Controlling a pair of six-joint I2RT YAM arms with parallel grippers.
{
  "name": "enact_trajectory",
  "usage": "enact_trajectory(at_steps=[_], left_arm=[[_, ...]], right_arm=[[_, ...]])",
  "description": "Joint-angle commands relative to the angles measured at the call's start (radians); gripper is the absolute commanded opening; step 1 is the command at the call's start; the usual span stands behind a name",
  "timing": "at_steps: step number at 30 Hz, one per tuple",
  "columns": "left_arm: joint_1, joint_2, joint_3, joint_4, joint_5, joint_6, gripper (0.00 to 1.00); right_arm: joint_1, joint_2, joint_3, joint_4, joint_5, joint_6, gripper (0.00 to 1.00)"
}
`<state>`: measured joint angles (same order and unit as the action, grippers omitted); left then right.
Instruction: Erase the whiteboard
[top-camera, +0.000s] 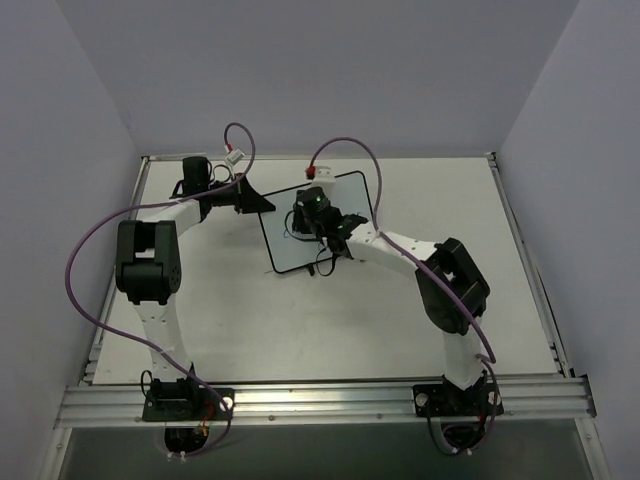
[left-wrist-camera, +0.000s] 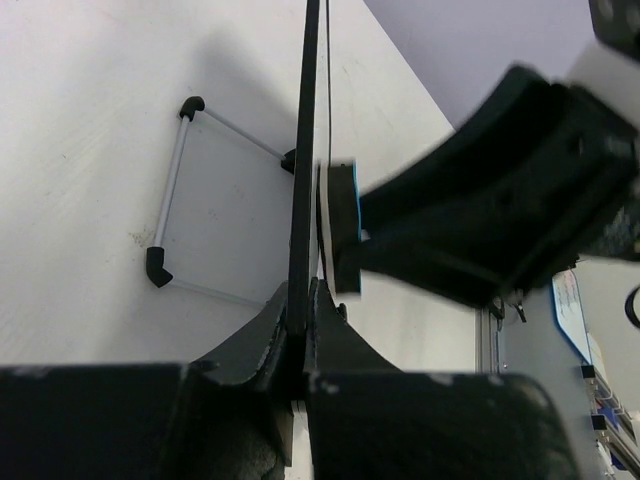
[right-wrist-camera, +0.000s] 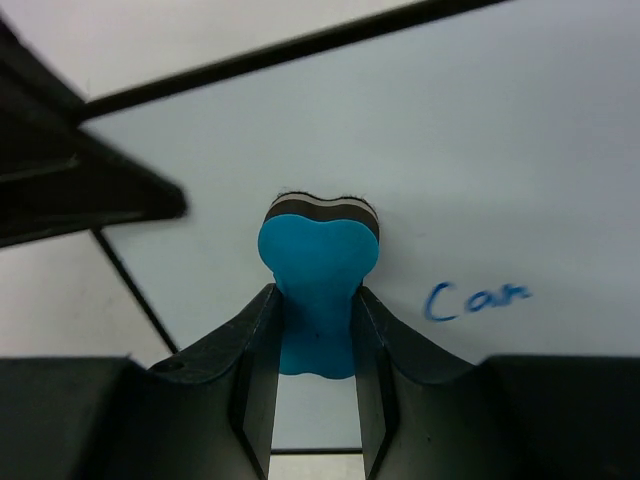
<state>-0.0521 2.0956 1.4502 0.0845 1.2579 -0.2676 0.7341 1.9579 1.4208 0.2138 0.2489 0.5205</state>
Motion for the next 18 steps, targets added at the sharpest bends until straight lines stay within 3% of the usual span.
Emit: enact_trajectory(at_steps=[1,8,18], left_arm=[[-0.049,-0.029,0.025,-0.031,-0.020,0.176,0.02],[-0.049,-0.029,0.032,-0.043,-0.026,0.179,0.02],[-0.051,-0.031,0.035,-0.052,-0.023,0.186,0.02]], right_arm=[[0.059,0.045,-0.002,0.041,0.024,-0.013,0.00],[0.148,0.081,0.035,0.051,0.167,0.004,0.00],[0.077,0.062,-0.049,-0.005,0.325,0.093,0.00]])
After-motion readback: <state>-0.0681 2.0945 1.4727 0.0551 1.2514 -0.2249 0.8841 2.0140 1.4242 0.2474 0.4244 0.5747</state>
